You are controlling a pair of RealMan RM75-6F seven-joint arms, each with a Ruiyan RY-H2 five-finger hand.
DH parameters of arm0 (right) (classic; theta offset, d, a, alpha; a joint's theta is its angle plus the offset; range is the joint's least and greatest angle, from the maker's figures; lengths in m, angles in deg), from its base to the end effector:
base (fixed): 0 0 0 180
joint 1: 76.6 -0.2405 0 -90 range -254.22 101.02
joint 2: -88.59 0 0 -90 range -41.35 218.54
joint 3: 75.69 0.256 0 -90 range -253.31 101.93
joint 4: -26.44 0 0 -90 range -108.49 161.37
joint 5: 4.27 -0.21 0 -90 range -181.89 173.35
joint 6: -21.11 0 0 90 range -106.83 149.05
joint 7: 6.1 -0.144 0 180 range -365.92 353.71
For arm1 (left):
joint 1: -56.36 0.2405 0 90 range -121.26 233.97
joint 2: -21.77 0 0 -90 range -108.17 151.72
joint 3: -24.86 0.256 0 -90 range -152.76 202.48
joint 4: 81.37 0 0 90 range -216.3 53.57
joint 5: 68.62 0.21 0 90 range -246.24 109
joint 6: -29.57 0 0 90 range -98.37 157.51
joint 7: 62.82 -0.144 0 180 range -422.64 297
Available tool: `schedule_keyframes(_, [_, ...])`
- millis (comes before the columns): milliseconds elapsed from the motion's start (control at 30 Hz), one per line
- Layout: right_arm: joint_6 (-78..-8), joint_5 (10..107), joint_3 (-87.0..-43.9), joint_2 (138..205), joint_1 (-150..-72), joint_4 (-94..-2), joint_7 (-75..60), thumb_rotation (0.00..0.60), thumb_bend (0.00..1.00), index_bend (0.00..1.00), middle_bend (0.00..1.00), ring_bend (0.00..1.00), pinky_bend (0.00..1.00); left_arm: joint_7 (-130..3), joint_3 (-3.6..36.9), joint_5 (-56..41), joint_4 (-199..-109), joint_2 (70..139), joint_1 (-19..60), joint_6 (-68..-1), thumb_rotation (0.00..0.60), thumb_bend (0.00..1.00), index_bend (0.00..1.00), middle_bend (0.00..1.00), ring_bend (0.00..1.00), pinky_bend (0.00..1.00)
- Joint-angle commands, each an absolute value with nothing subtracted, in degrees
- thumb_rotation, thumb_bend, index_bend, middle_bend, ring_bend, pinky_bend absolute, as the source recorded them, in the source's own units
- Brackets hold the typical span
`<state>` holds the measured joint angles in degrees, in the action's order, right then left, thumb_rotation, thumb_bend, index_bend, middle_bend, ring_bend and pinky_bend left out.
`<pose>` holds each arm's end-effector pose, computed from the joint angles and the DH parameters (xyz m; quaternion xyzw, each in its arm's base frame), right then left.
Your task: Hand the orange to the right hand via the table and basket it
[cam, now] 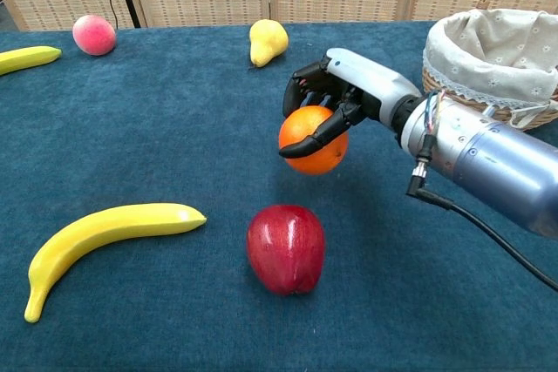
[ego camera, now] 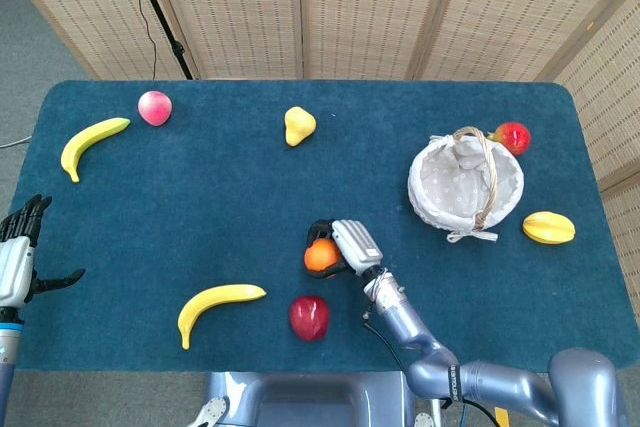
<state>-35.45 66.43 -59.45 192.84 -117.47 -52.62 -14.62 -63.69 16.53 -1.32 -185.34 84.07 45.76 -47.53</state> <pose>-0.0911 -0.3251 -0.0722 0.5992 -0.5548 0.5229 0.2444 -0.2911 0.2214 0.1561 -0.5044 -0.5003 -0.3985 0.5801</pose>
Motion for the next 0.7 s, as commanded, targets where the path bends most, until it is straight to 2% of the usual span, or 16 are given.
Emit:
schedule_keyframes(33, [-39.52, 68.75, -59.71, 190.41, -115.79, -55.22, -12.16, 0.600, 0.07, 0.74, 0.68, 0.71, 0.69, -63.90, 16.55, -1.49, -185.20, 84.24, 45.58, -47.11, 0.600, 0.07, 0.00, 0.00, 0.00, 0.00])
schedule_keyframes(300, [-44.98, 72.65, -60.58, 185.36, -114.15, -59.14, -4.64, 0.600, 0.07, 0.74, 0.68, 0.71, 0.69, -65.16, 16.99, -1.22, -185.16, 84.92, 45.01, -46.07, 0.600, 0.07, 0.00, 0.00, 0.00, 0.00])
schedule_keyframes(700, [-45.70, 71.53, -56.61, 181.27, -115.42, -58.87, -1.87, 0.600, 0.07, 0.75, 0.68, 0.71, 0.69, -66.42, 17.42, -1.00, -185.21, 85.72, 44.35, -45.00, 0.600, 0.07, 0.00, 0.00, 0.00, 0.00])
